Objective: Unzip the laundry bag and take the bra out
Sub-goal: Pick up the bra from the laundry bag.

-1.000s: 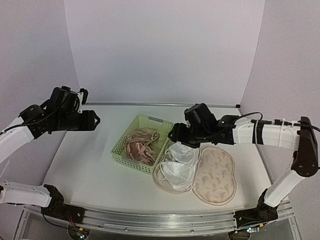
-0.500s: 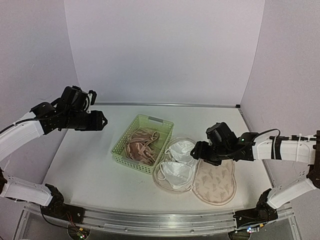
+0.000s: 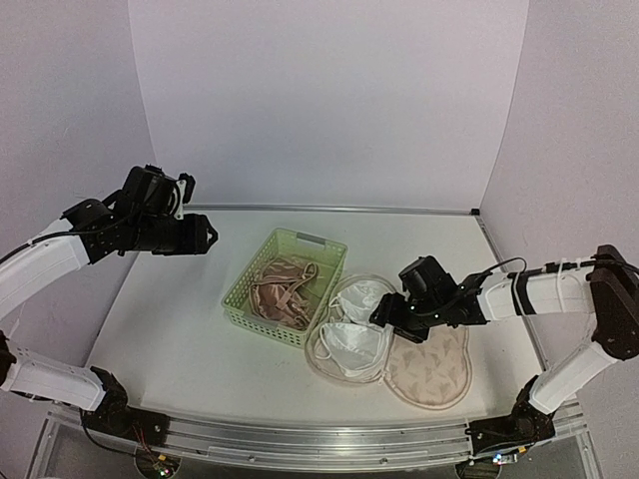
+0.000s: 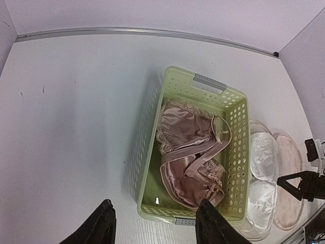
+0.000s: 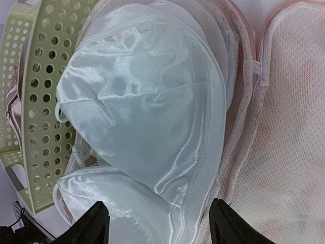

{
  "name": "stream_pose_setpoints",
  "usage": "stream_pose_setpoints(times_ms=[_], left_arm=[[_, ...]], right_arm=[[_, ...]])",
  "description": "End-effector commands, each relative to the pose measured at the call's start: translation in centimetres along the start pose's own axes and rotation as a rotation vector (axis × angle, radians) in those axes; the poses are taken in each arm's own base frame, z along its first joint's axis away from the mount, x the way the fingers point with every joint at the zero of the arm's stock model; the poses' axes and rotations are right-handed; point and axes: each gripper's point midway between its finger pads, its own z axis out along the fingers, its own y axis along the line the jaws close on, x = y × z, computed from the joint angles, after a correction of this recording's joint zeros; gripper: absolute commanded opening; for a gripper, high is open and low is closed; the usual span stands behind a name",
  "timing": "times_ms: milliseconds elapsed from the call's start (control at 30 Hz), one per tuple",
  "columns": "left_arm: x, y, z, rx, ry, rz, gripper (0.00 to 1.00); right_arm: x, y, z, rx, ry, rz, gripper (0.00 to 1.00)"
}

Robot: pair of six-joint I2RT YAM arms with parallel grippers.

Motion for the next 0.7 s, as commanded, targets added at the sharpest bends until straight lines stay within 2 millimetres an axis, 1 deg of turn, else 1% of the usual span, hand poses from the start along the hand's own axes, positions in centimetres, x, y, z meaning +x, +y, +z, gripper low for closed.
stream_pose_setpoints(times_ms=[0, 133, 367, 533, 567, 667], left_arm=[[-2.6, -1.2, -1.6, 0.047, -0.087, -0.004, 0.54], [-2.6, -1.2, -1.6, 0.044, -0.087, -0.002, 0.54], [-2.6, -1.1, -1.5, 0.042, -0.085, 0.001, 0.54], [-2.5, -1.0, -1.6, 0.04, -0.086, 0.001, 0.54], [-2.5, -1.0, -1.6, 0.04, -0.086, 0.001, 0.54], [-2.4, -0.9, -1.7, 0.039, -0.088, -0.001, 0.54]], right_arm=[[-0.7, 0.7, 0.2, -0.037, -0.024, 0.041, 0.69], [-0.7, 0.0, 0.8, -0.023, -0.019, 0.06, 0.7], [-0.6, 1.4, 1.5, -0.081, 0.0, 0.082, 0.68], [-0.4, 1.0, 2.0, -0.068, 0.011, 0.088, 0.64], [-0.6, 1.5, 2.1, -0.086, 0.002, 0.088, 0.64], [-0.5, 1.2, 2.4, -0.083, 0.002, 0.097, 0.61]])
